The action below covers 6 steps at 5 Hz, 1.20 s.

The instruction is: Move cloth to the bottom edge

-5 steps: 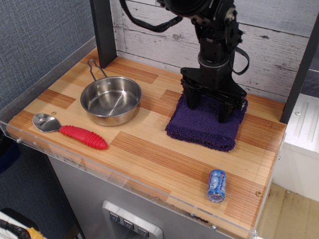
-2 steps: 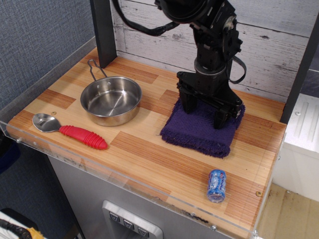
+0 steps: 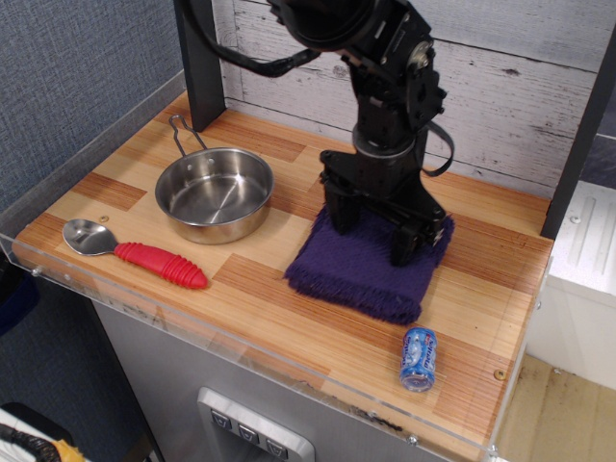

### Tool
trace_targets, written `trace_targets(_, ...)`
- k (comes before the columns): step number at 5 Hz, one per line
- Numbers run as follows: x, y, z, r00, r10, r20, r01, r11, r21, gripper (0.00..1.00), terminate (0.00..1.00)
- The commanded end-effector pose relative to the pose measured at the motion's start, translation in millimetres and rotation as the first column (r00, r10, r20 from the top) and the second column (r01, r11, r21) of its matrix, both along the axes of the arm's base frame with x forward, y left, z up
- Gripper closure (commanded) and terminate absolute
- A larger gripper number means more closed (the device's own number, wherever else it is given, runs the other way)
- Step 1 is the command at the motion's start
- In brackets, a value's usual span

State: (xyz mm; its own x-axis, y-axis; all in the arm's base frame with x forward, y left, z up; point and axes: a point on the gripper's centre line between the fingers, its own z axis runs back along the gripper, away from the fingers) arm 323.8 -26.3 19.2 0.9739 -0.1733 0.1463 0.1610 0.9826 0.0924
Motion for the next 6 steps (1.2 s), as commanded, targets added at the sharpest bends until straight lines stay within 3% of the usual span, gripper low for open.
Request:
trace_targets(1, -35.9, 23.1, 12.2, 0.999, 0.037, 0.010, -0.037, 0.998, 0.045, 0.00, 0.00)
trace_targets(3, -60.1, 31.8, 10.4, 0.999, 0.047, -0.019, -0.045, 0.996, 0.074, 0.00, 0.00)
trace_targets(6, -53.1, 38.3, 37.4, 0.996, 0.077, 0.051, -0.079, 0.996, 0.047, 0.00, 0.00)
